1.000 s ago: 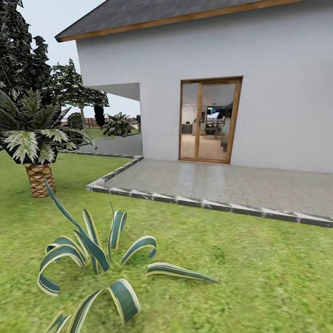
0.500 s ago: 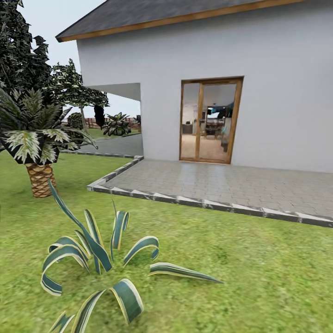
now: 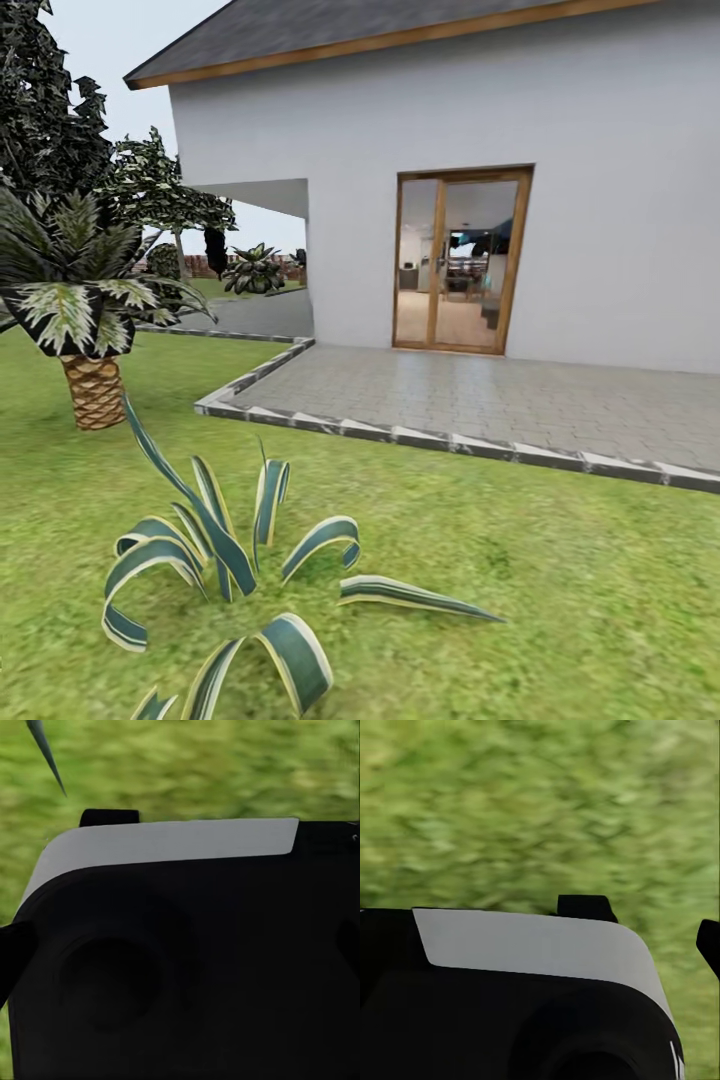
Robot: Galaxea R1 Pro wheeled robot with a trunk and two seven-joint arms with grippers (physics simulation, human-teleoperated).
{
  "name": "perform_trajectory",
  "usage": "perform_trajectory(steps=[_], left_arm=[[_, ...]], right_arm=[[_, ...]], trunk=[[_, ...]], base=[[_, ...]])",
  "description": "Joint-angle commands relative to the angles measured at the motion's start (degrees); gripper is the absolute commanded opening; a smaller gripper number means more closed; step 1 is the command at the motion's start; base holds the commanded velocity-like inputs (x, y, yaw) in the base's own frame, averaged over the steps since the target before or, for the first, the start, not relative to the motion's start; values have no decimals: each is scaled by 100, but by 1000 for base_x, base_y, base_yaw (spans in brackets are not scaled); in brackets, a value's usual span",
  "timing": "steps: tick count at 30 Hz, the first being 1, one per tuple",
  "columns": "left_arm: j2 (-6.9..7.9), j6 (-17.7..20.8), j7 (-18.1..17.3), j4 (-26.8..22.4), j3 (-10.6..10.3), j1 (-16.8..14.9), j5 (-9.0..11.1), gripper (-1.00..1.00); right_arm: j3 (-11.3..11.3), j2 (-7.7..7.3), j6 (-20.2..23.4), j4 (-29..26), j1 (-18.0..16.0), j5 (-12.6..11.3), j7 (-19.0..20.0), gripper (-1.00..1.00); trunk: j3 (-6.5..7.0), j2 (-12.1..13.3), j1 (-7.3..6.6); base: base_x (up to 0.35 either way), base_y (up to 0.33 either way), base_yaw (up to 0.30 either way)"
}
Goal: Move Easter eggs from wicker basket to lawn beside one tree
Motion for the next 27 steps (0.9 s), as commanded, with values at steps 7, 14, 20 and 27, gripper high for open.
perform_trajectory(steps=[7, 14, 20, 27], left_arm=[[1, -4, -18, -8, 2, 1, 22, 100], [1, -4, -15, -8, 2, 1, 22, 100], [1, -4, -14, -8, 2, 3, 22, 100], [-3, -4, -14, -8, 2, 2, 23, 100]], right_arm=[[4, 1, -20, 6, -4, 2, 2, 100], [4, -2, -20, 6, -4, 2, 2, 100], [4, 1, -20, 5, -4, 2, 2, 100], [4, -1, -20, 5, -4, 2, 2, 100]], trunk=[[-5, -2, 1], [-5, -2, 1], [-5, -2, 1], [-5, -2, 1]], base=[[114, 165, 0], [29, 45, 0], [3, 5, 0], [0, 0, 0]])
